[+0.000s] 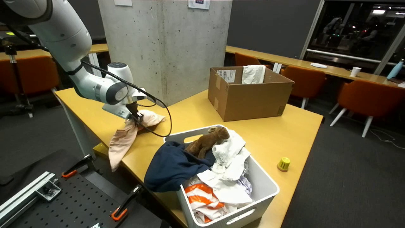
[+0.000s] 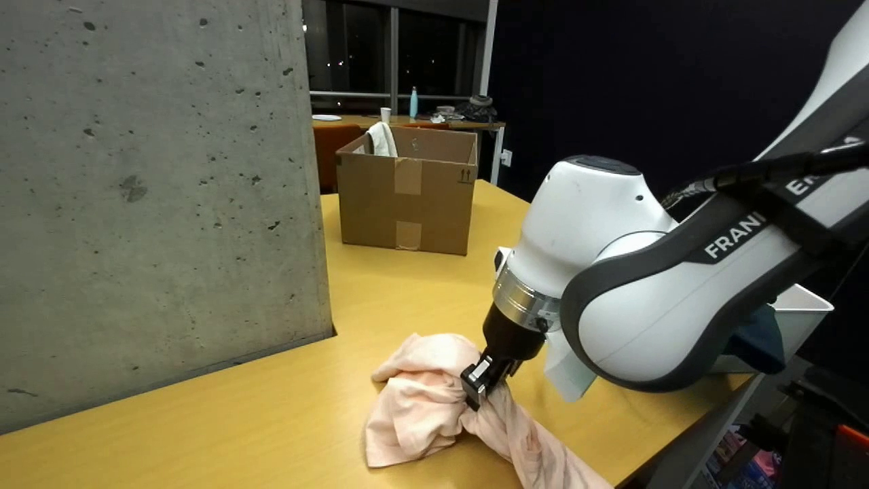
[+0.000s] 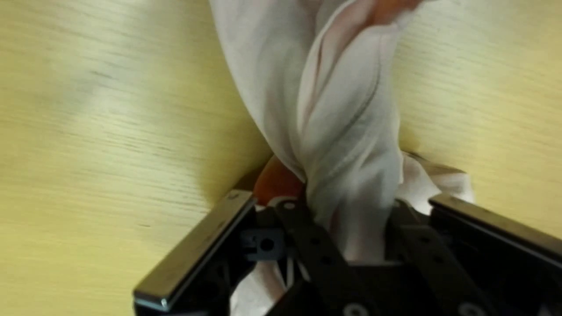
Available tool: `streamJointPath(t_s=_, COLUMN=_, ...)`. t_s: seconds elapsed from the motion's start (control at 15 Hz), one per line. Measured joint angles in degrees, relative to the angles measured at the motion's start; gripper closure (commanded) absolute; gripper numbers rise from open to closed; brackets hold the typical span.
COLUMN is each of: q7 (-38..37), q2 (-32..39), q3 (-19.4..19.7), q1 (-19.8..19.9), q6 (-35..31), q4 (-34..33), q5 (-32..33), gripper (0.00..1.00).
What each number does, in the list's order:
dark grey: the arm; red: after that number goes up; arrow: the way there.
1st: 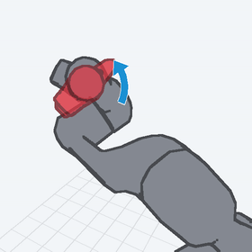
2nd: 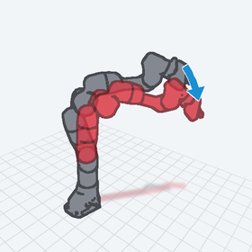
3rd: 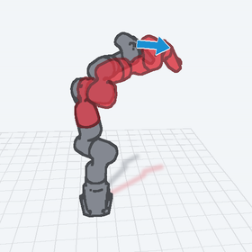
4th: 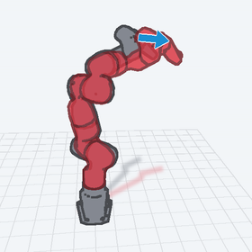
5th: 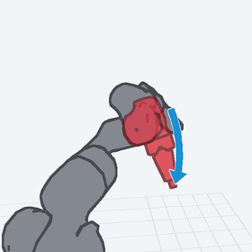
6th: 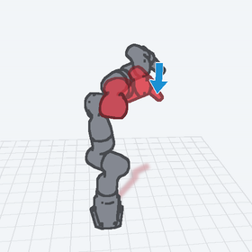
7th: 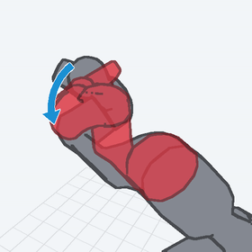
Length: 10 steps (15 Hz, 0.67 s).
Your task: Put the peach t-shirt over the radish then wrap the radish in the t-shirt and put the t-shirt in the white storage container.
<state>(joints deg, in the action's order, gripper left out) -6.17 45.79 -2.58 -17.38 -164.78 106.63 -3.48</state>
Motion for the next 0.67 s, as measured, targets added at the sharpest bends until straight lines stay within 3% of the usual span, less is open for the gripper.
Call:
streamJointPath(t_s=0.07, q7=0.0, q2=0.4, q3=0.2, q1=0.0, q6=0.3, q4=-1.1, q5=0.0, gripper=0.53)
streamJointPath(t_s=0.2, q7=0.0, q2=1.5, q3=0.4, q1=0.2, q6=0.7, q4=-3.1, q5=0.0, gripper=0.47)
streamJointPath(t_s=0.6, q7=0.0, q2=3.0, q3=0.3, q1=0.5, q6=1.5, q4=-5.1, q5=0.0, gripper=0.03)
streamJointPath(t_s=0.67, q7=0.0, q2=2.8, q3=0.4, q1=0.5, q6=1.8, q4=-4.9, q5=0.0, gripper=0.00)
